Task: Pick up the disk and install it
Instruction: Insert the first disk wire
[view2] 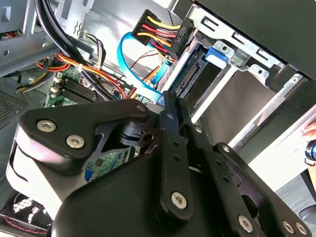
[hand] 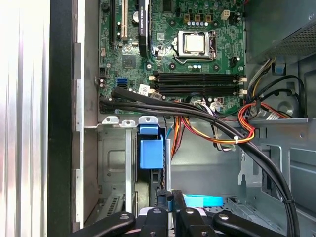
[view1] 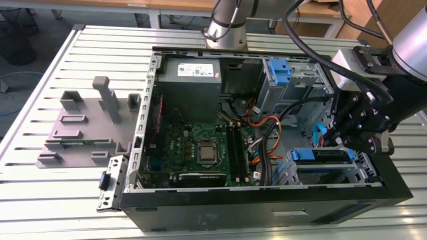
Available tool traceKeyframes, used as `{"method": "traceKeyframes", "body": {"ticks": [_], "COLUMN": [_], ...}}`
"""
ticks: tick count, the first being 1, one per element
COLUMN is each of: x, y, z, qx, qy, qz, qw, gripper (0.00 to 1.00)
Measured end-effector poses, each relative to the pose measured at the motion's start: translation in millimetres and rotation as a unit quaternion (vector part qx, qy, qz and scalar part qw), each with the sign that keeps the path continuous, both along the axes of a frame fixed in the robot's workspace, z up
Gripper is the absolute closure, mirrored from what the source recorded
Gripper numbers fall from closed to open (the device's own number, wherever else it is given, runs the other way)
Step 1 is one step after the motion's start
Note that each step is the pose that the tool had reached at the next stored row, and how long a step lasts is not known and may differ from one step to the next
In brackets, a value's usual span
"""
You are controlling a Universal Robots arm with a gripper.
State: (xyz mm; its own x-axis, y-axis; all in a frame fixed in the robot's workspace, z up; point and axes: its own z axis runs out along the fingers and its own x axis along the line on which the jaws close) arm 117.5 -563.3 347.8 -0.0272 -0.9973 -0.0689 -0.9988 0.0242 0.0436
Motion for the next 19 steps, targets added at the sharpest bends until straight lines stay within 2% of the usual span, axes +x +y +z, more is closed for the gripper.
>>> {"method": "traceKeyframes", "body": {"ticks": [5, 9, 19], "x": [0.5, 0.5, 4.2], "y": [-0.1, -2.5, -3.2], "z": [0.1, -0.2, -5.5], "qx": [-0.0001, -0.0001, -0.0001], "qy": [0.0000, 0.0000, 0.0001], "qz": [0.000, 0.000, 0.000], "qw": [1.00000, 1.00000, 1.00000], "gripper": [0.84, 0.84, 0.84]}}
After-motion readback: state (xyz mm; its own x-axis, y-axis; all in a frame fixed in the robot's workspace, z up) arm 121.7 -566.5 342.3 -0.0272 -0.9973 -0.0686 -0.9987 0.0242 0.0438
